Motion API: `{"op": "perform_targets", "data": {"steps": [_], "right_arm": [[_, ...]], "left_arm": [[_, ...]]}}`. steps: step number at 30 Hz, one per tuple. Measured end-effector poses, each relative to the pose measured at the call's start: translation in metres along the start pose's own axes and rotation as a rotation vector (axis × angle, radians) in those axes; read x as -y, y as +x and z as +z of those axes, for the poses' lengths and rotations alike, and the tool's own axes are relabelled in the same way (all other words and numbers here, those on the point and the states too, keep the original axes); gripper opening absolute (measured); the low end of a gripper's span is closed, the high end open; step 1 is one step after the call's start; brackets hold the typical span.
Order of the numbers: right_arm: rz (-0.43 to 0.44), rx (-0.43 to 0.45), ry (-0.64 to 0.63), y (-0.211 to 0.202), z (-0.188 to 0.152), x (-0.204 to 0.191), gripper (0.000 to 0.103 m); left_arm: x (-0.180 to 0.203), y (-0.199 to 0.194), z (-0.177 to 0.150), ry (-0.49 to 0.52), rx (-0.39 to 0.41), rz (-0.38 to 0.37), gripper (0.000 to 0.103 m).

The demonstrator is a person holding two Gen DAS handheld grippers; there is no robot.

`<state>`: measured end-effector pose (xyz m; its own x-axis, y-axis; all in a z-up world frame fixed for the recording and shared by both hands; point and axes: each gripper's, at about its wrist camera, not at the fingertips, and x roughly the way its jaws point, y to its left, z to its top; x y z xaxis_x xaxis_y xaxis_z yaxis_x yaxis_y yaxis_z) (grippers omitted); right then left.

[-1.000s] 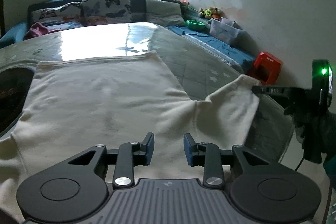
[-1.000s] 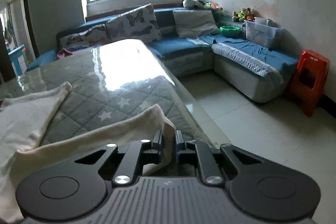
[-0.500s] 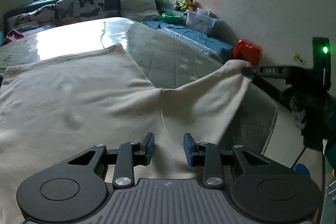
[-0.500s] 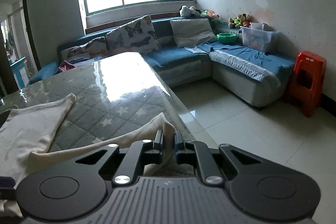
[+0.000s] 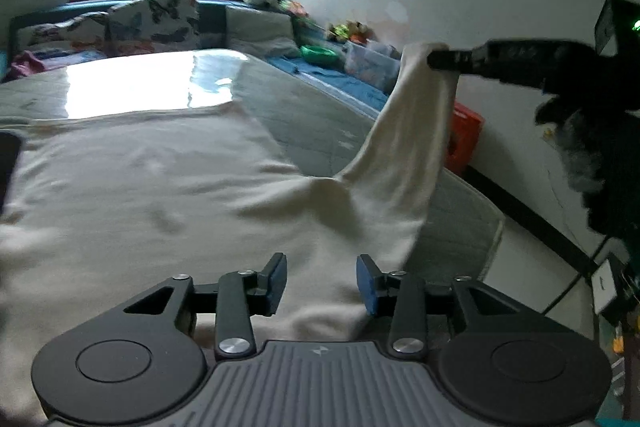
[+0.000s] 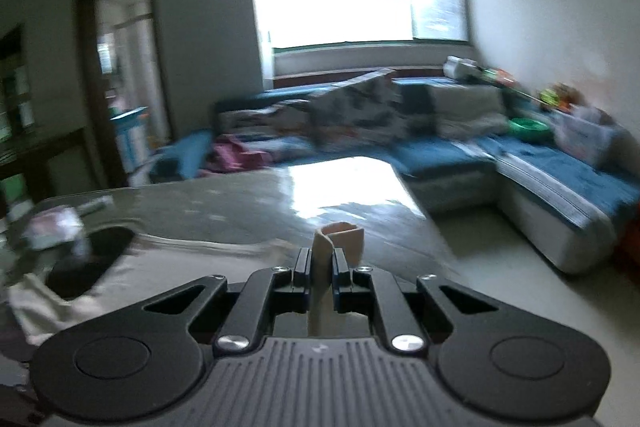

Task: Fold clothes

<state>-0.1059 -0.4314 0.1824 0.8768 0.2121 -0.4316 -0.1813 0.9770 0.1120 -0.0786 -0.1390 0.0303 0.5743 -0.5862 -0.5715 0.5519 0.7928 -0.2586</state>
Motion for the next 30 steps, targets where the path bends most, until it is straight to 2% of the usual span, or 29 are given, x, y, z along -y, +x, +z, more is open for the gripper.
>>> {"op": "perform_targets", "data": {"steps": [9,17,21,24,30], "right_arm": [[0.223,-0.047,-0.140,0.034,0.030,-0.098,0.008],[0.354,-0.163,-0.253,0.068,0.012,-0.175,0.008],[0.395,-0.246,-0.301,0.088,-0.009,-0.203,0.011],[0.409,-0.287,-0.337,0.101,-0.023,-0.212,0.018],[0.426,-0.300,-0.347,0.089,-0.027,-0.200,0.022]], "left_arm": [[-0.056,-0.053,-0.020,-0.115,0.072,0.148,0.048],[-0.074,-0.071,-0.037,-0.184,0.100,0.154,0.049],[-0.070,-0.077,-0.042,-0.156,0.107,0.138,0.049],[-0.064,-0.083,-0.043,-0.119,0.116,0.121,0.049],[-0.046,-0.079,-0.040,0.009,0.104,0.087,0.048]]}}
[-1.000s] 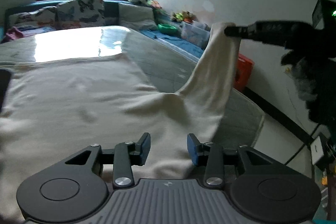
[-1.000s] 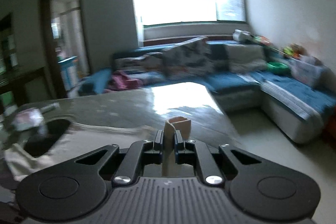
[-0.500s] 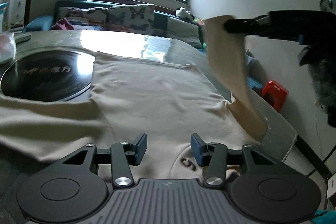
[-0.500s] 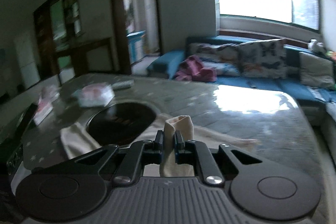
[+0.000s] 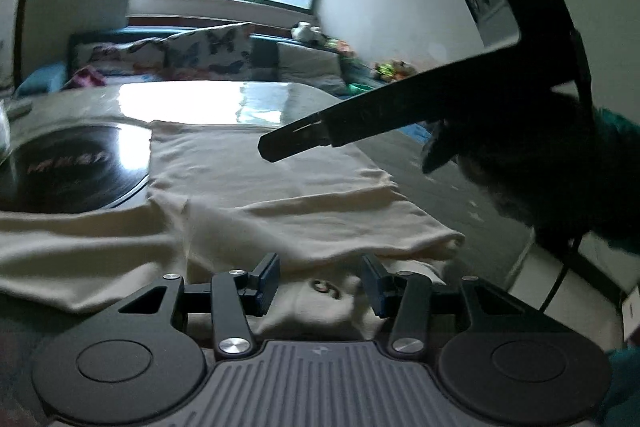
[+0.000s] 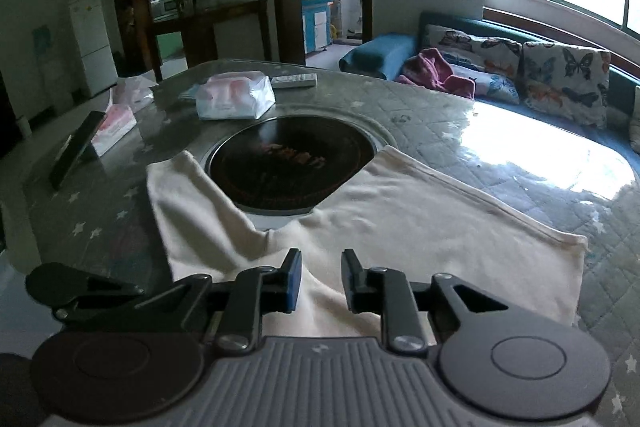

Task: Fold clothes

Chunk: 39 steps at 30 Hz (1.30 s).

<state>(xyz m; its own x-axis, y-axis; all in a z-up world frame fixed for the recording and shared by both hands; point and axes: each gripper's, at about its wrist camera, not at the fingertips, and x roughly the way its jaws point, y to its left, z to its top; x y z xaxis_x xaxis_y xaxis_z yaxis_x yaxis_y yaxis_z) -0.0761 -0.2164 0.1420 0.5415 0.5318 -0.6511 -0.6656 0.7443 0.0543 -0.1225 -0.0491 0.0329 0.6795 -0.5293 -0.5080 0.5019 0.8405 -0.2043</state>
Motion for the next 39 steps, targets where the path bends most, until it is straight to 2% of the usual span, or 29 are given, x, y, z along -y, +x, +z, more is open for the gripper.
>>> {"op": "perform_targets", "data": {"steps": [10,14,18,20,22,24,26,31,35,39], "right_arm": [[0.004,-0.134,-0.055,-0.040,-0.057,0.003,0.022],[0.010,-0.153,-0.081,-0.034,-0.074,-0.005,0.022],[0.025,-0.156,-0.101,-0.028,-0.082,-0.011,0.022],[0.010,-0.162,-0.124,-0.025,-0.086,-0.014,0.021],[0.000,-0.163,-0.132,-0.024,-0.089,-0.015,0.018],[-0.011,-0.149,-0.145,-0.026,-0.090,-0.017,0.008],[-0.012,-0.131,-0.129,-0.033,-0.089,-0.015,0.006],[-0.005,-0.111,-0.087,-0.043,-0.090,-0.009,0.005],[0.009,-0.139,-0.100,-0.042,-0.094,-0.009,0.006],[0.054,-0.161,-0.115,-0.045,-0.093,-0.009,0.011]], "left_arm": [[0.024,0.025,-0.008,0.187,-0.049,-0.027,0.040],[0.028,0.030,-0.011,0.246,-0.064,-0.003,0.024],[0.024,0.030,-0.012,0.253,-0.065,0.016,0.007],[0.022,0.028,-0.012,0.253,-0.061,0.022,0.005],[0.020,0.025,-0.010,0.235,-0.044,0.022,0.004],[0.018,0.021,-0.007,0.214,-0.026,0.022,0.003],[0.014,0.018,-0.006,0.198,-0.020,0.025,0.003],[0.007,0.012,-0.006,0.170,-0.033,0.024,0.003],[0.004,0.010,-0.002,0.155,-0.040,0.006,0.006],[0.004,0.014,0.007,0.144,-0.017,0.018,0.006]]}}
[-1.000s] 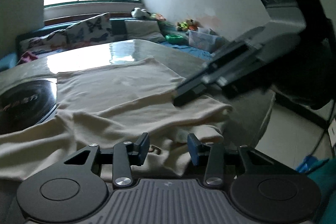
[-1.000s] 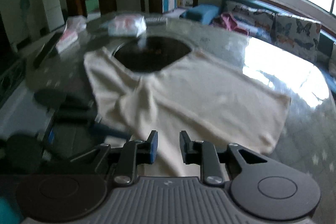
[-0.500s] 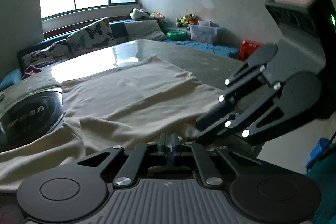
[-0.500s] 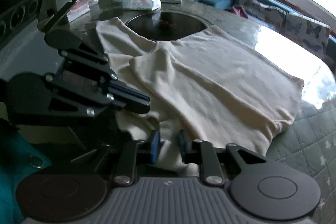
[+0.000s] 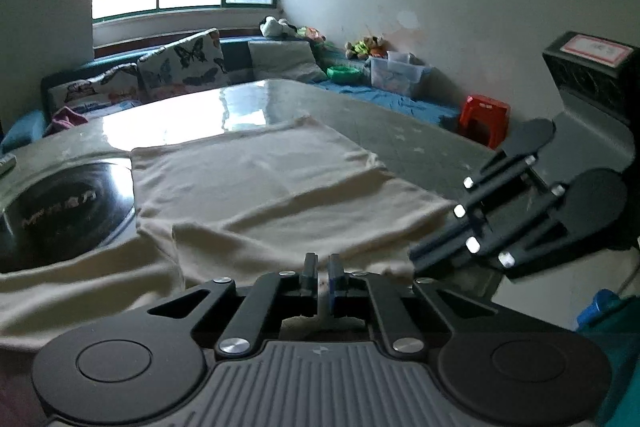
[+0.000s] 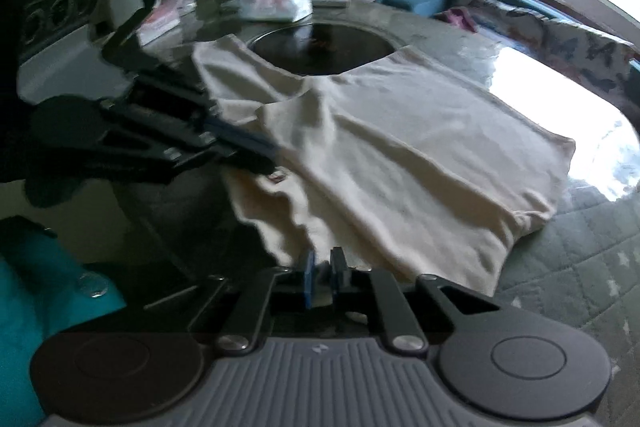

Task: Fold clothes

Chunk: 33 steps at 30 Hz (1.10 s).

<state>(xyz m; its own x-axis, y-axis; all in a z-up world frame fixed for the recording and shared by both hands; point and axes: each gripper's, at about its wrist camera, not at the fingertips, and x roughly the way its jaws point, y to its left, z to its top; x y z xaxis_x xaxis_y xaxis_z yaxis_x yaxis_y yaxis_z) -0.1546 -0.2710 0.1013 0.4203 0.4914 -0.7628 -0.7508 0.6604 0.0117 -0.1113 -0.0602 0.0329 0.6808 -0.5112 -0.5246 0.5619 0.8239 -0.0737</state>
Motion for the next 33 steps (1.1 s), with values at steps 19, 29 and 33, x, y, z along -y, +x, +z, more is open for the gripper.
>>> {"op": "perform_targets", "data": {"steps": [19,29,33], "right_arm": [[-0.239,0.079,0.225,-0.004,-0.013,0.070,0.019],[-0.215,0.121,0.252,0.029,0.008,0.092,0.022],[-0.219,0.114,0.260,0.033,0.005,0.094,0.021]], "left_arm": [[-0.034,0.029,-0.001,-0.150,-0.057,0.159,0.007],[-0.047,0.047,0.009,-0.212,-0.048,0.221,0.015],[-0.055,0.040,0.008,-0.227,-0.042,0.272,0.015]]}}
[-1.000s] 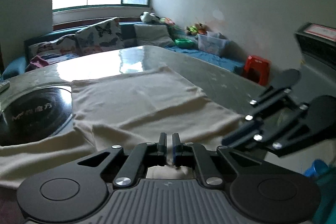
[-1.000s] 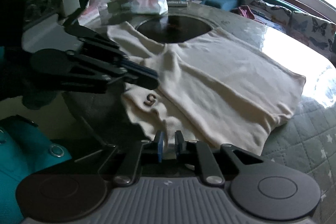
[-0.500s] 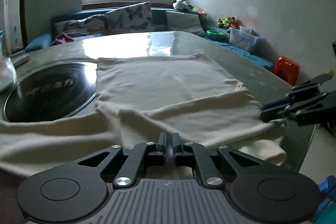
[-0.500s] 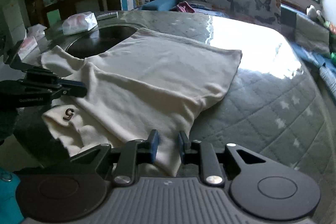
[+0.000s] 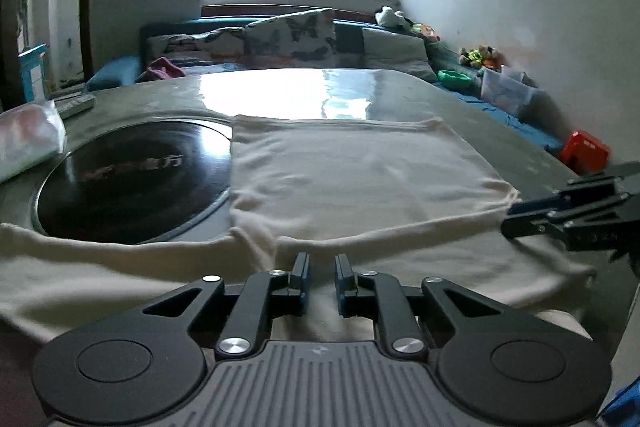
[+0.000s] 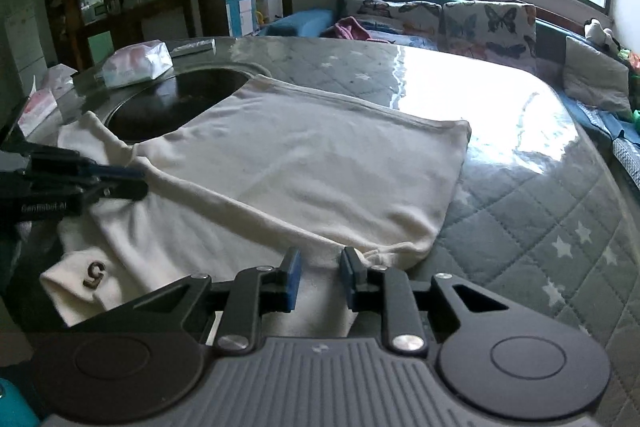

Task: Fold clothes

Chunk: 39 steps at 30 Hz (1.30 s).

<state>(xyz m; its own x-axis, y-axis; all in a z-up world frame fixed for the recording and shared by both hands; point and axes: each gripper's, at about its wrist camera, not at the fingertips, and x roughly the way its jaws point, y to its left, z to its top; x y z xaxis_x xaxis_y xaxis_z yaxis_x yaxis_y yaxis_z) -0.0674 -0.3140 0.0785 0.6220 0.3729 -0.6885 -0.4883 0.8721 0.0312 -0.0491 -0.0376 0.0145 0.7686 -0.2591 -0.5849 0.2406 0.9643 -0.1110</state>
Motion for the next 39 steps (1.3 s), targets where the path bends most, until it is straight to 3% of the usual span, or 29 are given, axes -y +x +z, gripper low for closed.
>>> {"op": "perform_targets", "data": {"steps": [5,11,19,27,33,39], "right_arm": [[-0.007,0.013,-0.052,-0.004,0.006,-0.011,0.022],[0.099,0.018,-0.154,0.004,0.021,-0.047,0.022],[0.211,-0.014,-0.287,0.027,0.028,-0.102,0.022],[0.263,-0.007,-0.367,0.032,0.030,-0.136,0.022],[0.267,-0.011,-0.382,0.034,0.031,-0.143,0.022],[0.245,0.008,-0.361,0.023,0.036,-0.133,0.022]], "left_arm": [[-0.009,-0.015,0.000,-0.030,0.027,0.023,0.023],[-0.028,-0.031,-0.004,-0.087,0.035,0.088,0.031],[-0.069,-0.055,-0.012,-0.207,0.061,0.227,0.043],[-0.113,-0.070,-0.017,-0.325,0.088,0.396,0.054],[-0.147,-0.068,-0.017,-0.419,0.090,0.537,0.054],[-0.168,-0.062,-0.017,-0.483,0.086,0.588,0.053]]}}
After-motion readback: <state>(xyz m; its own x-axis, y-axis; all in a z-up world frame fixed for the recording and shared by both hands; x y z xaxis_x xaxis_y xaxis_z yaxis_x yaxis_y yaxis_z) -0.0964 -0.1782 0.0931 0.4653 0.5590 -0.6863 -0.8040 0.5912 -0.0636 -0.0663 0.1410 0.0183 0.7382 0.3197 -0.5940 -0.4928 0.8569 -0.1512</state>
